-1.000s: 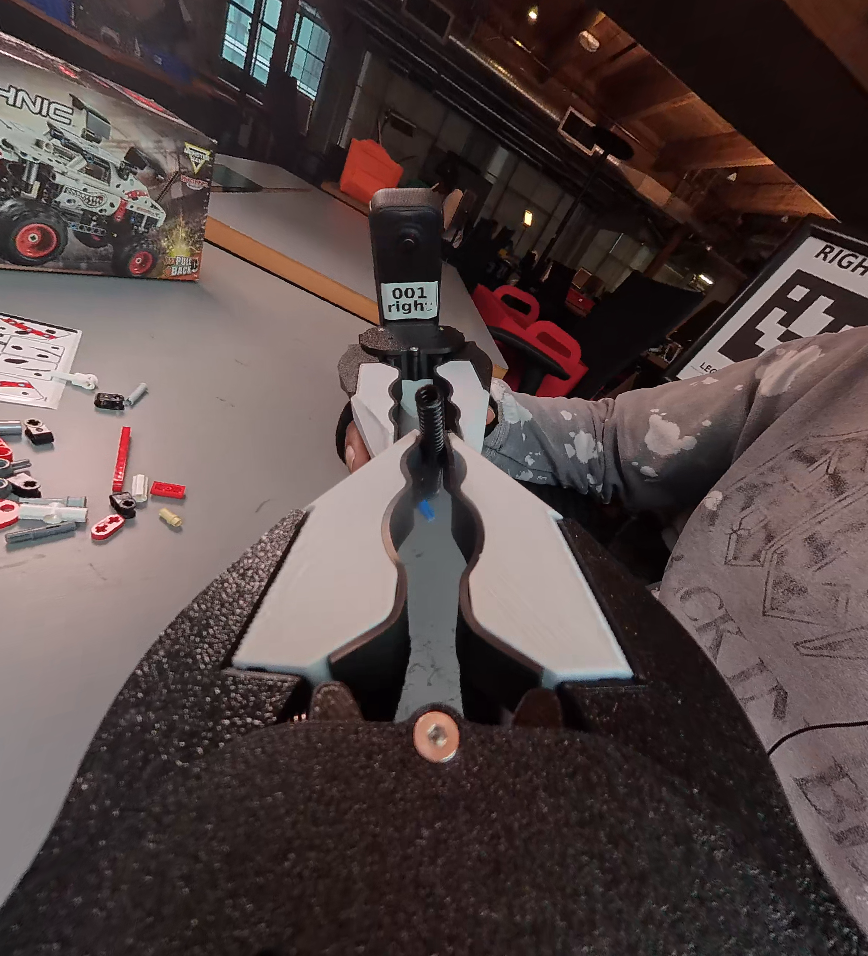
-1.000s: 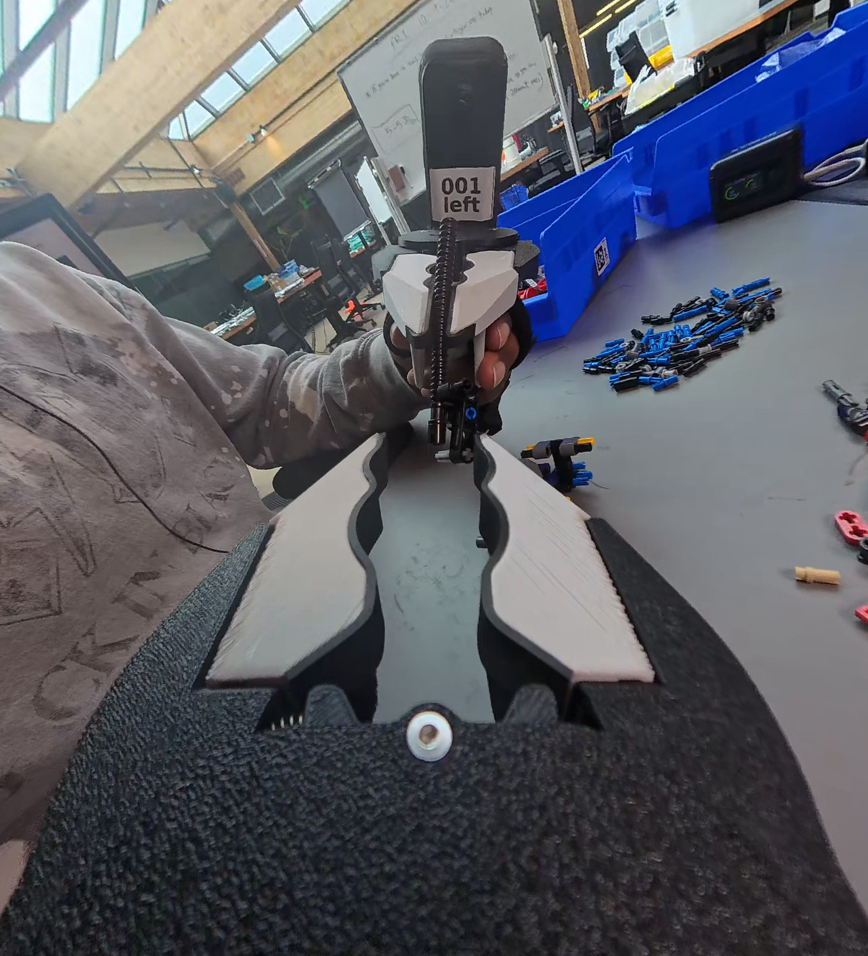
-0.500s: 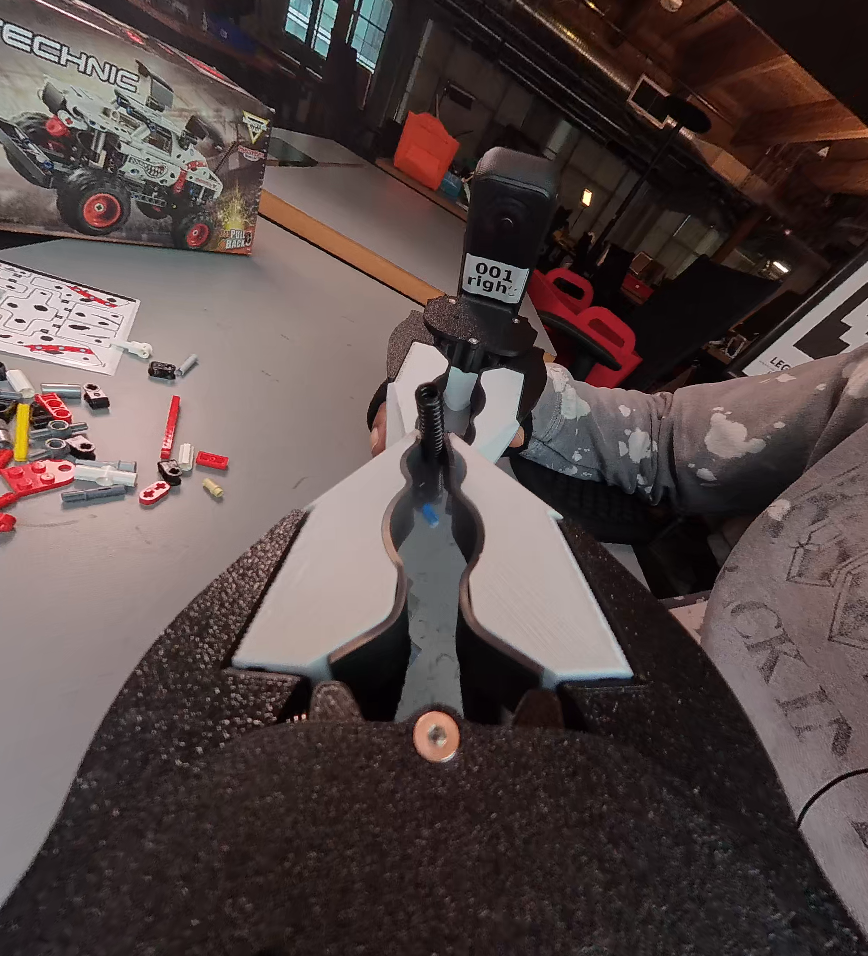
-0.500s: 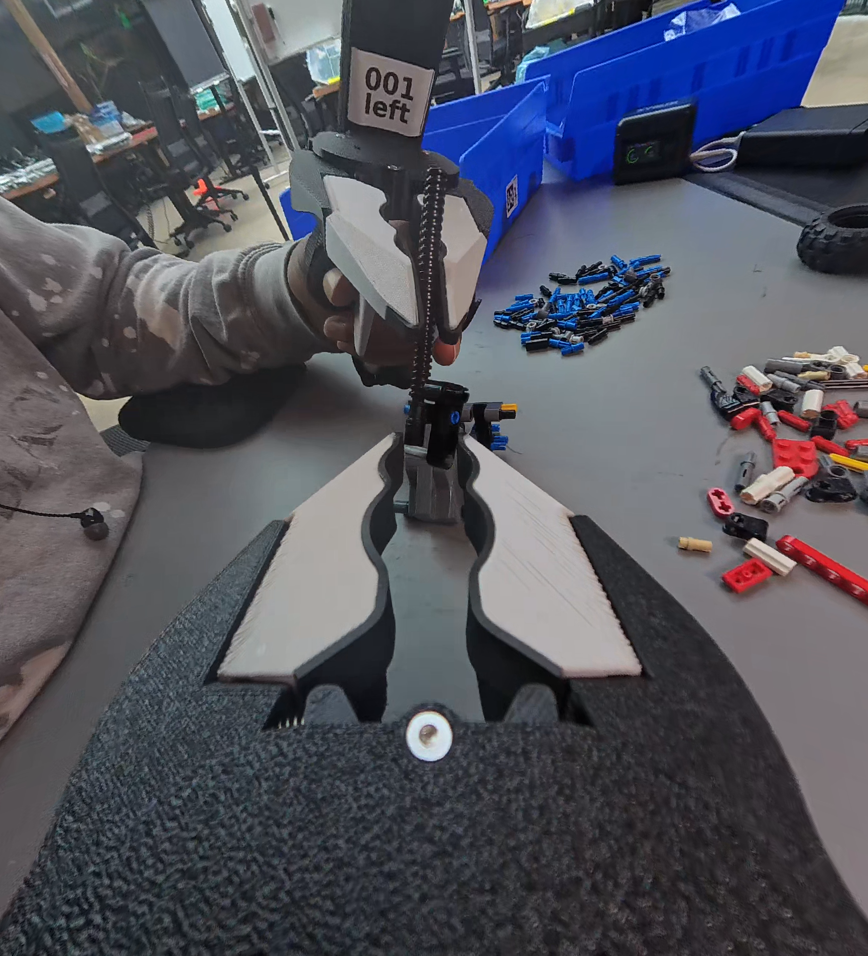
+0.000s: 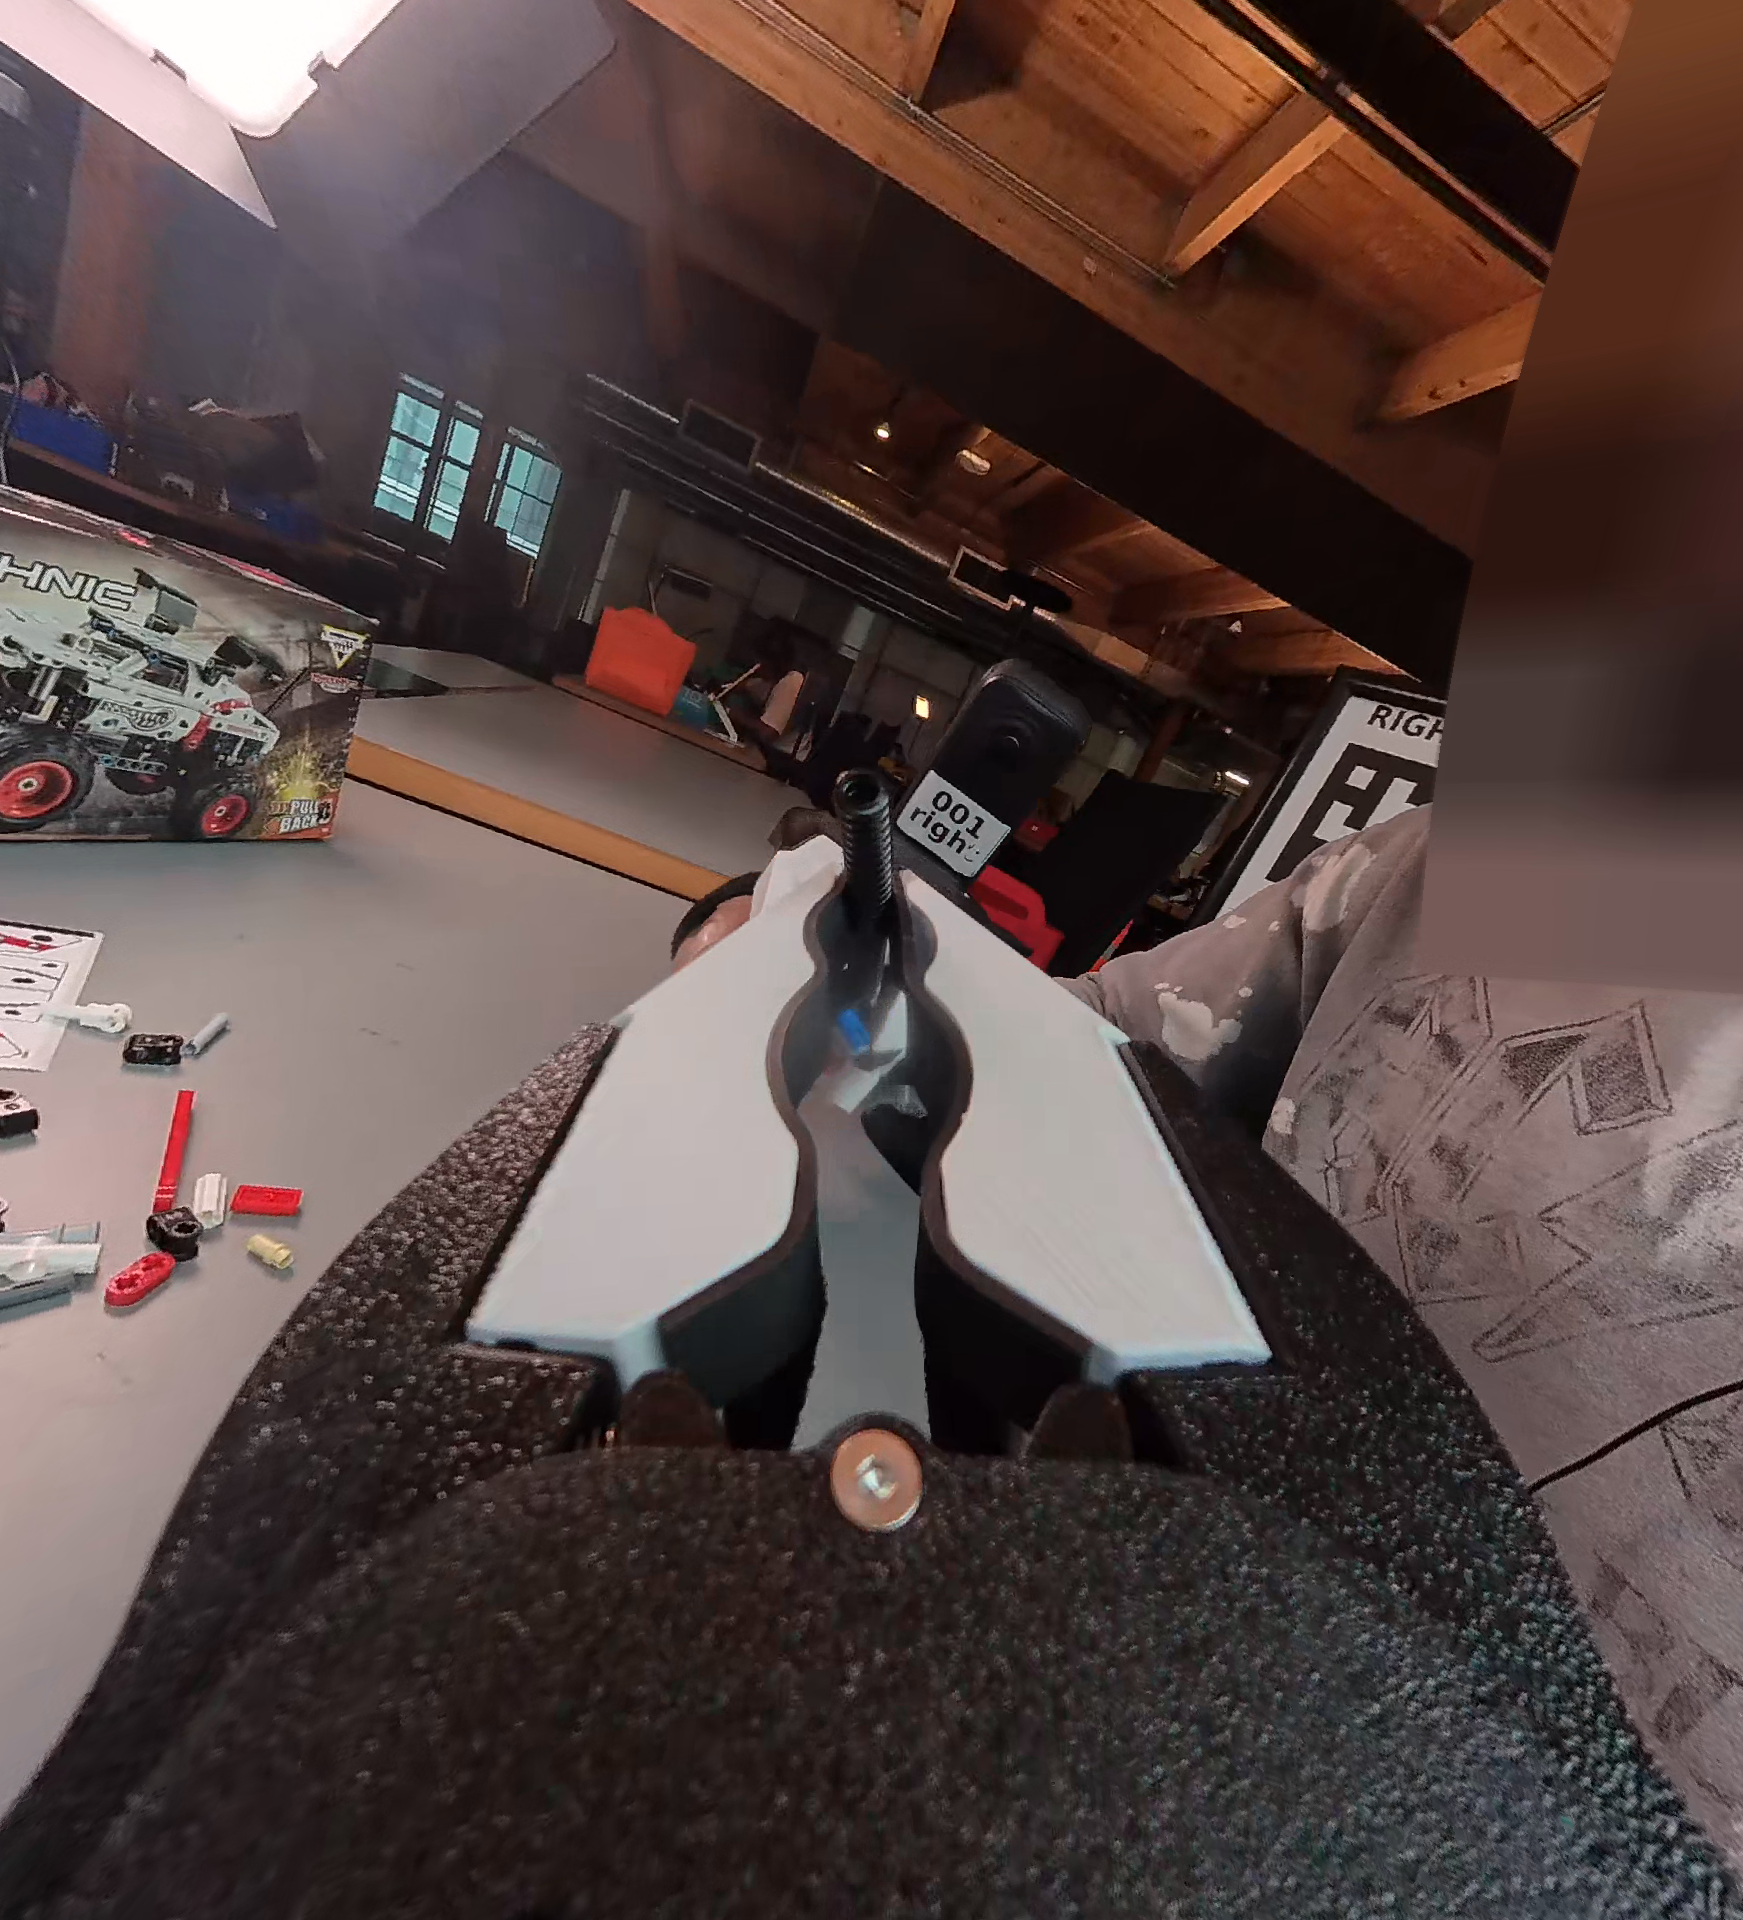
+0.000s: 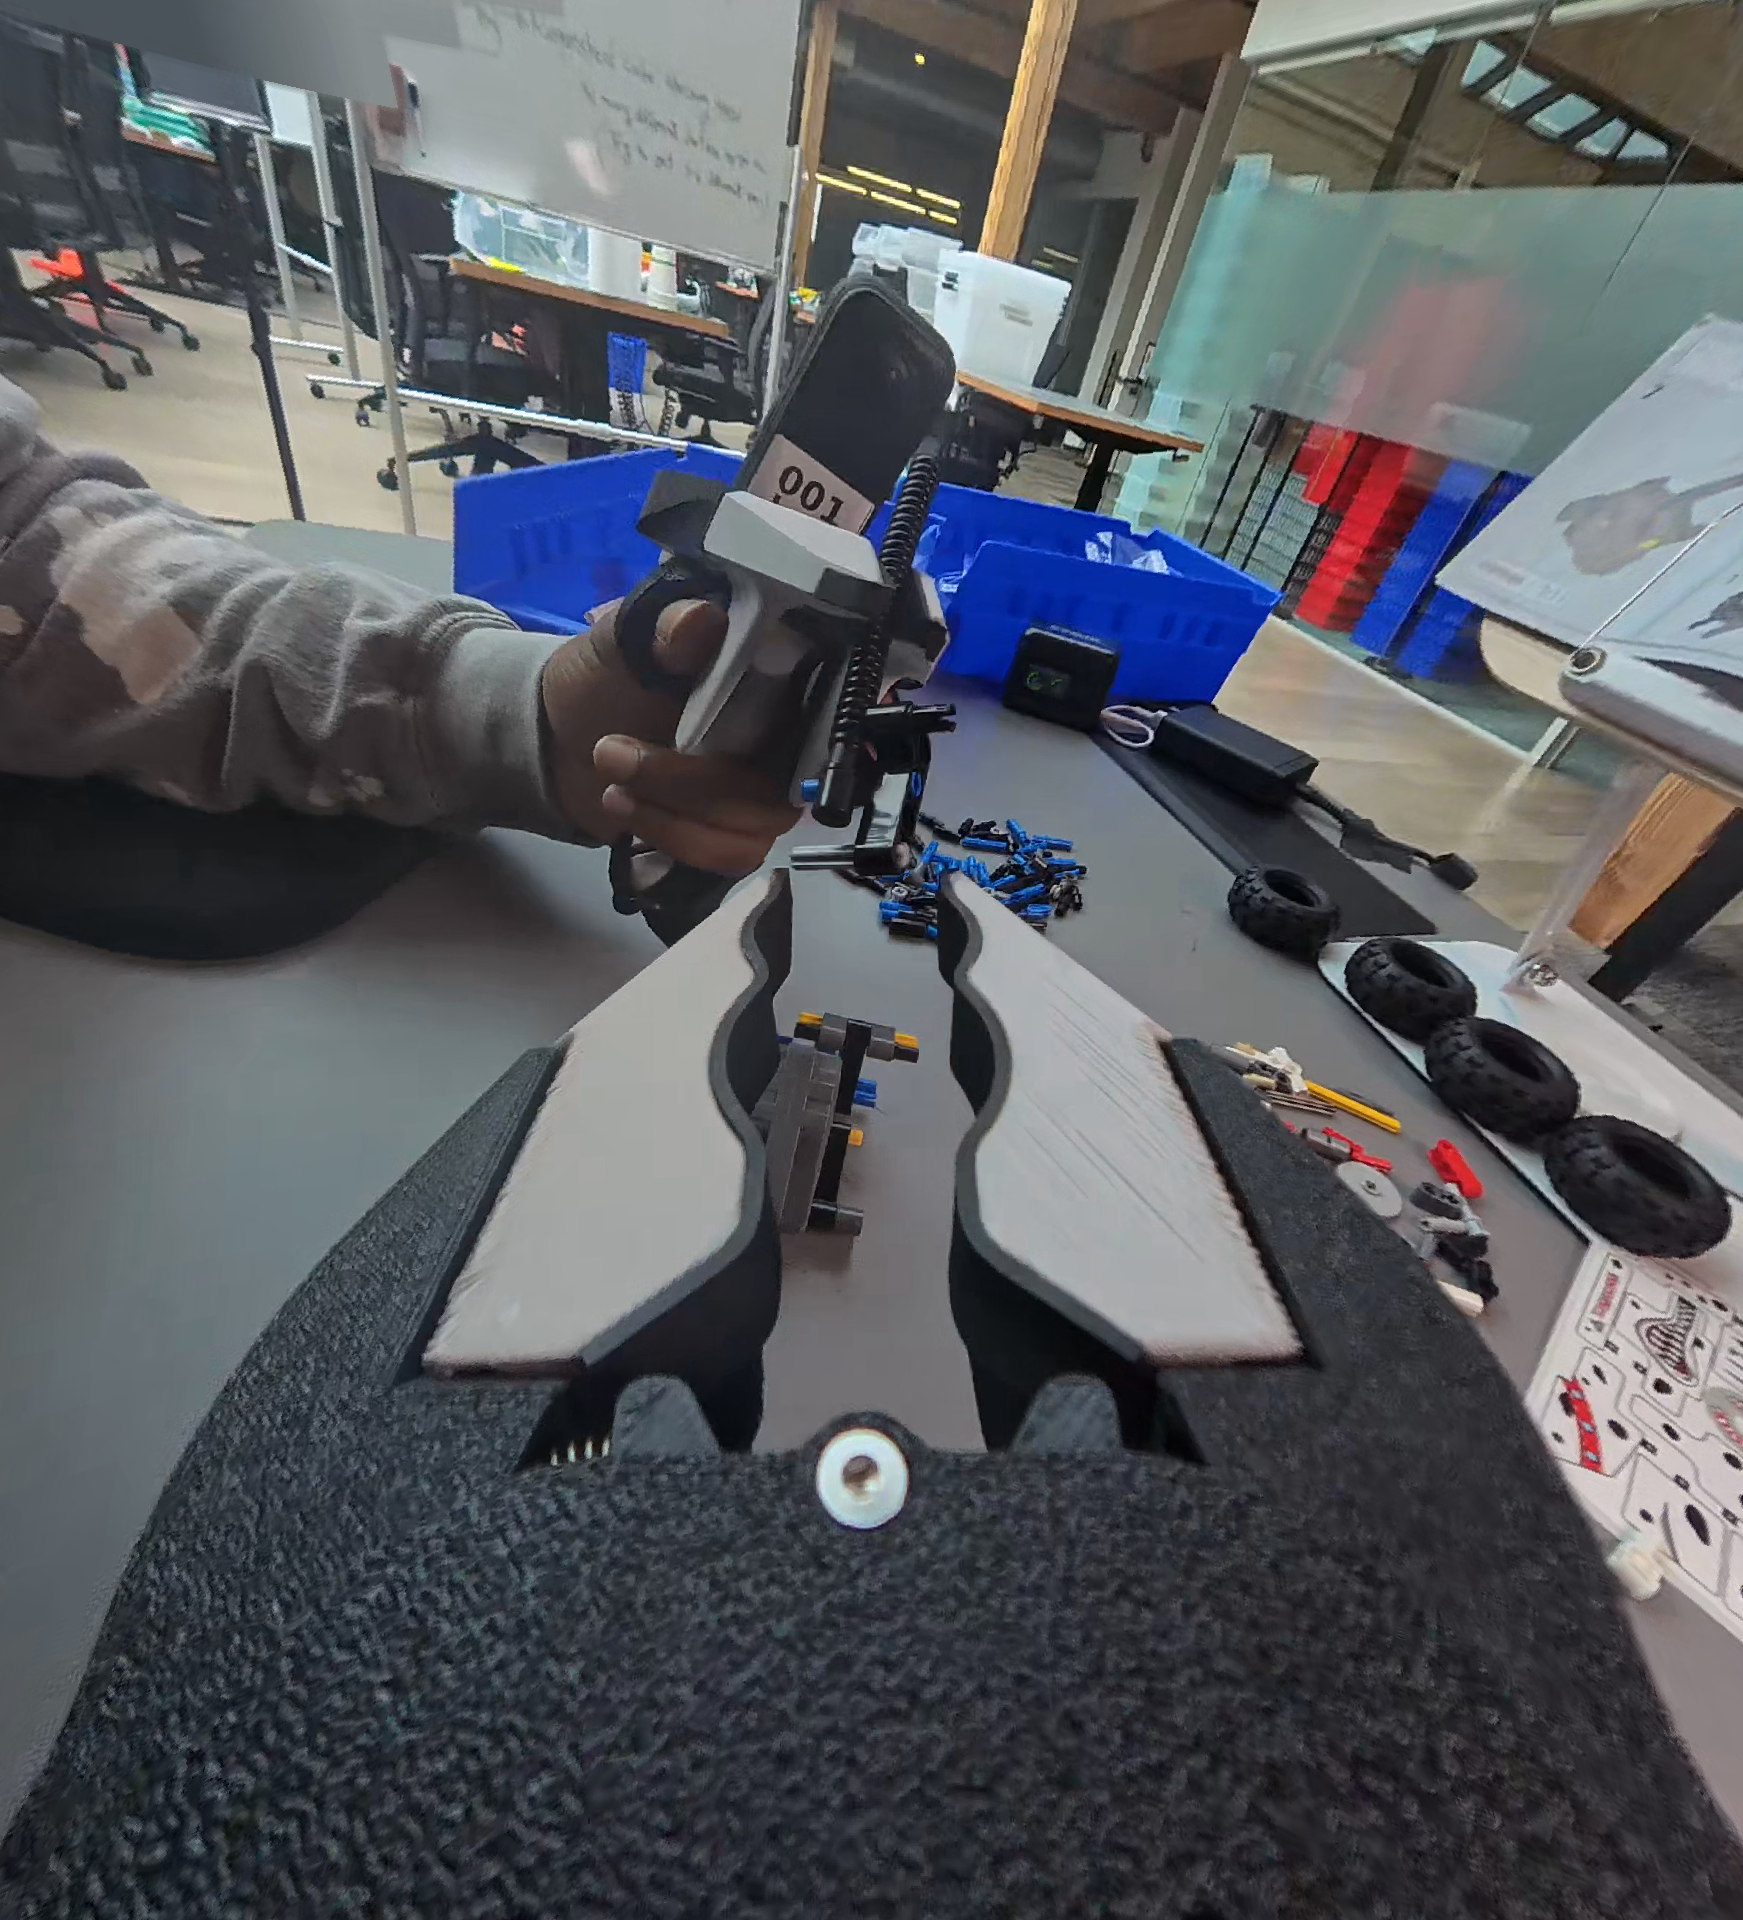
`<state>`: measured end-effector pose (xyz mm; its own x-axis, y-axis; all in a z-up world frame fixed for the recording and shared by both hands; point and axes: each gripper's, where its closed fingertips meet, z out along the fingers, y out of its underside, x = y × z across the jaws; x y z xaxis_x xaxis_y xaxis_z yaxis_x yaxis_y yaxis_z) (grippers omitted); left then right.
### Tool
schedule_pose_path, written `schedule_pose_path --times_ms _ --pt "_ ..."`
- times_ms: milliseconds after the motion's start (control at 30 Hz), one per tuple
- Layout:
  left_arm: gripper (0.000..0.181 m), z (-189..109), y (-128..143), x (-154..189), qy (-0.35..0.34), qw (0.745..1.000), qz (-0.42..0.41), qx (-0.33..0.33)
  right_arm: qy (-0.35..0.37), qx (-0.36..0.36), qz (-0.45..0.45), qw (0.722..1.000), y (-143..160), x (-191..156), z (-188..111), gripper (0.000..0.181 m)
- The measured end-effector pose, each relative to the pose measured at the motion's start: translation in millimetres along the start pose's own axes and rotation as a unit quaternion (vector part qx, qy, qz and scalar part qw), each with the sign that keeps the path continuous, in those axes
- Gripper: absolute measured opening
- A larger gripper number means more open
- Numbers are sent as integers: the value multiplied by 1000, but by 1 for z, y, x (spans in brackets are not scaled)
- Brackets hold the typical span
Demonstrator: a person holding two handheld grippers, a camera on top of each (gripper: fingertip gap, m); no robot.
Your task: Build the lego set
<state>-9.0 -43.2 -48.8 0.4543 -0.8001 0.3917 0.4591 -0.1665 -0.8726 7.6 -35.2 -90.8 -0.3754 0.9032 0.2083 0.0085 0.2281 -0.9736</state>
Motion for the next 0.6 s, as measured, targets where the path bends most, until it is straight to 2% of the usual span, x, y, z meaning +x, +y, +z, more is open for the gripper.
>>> schedule_pose_path --times_ms 100,367,600 --pt "5 0 -3 1 3 1000 -2 9 22 12 -43 999 -8 -1 -3 20" --pt "5 0 -9 2 9 999 -28 38 77 8 -139 987 -15 0 -3 14" --pt "6 0 -11 2 12 997 -53 54 80 25 -148 985 -22 -3 -6 8"
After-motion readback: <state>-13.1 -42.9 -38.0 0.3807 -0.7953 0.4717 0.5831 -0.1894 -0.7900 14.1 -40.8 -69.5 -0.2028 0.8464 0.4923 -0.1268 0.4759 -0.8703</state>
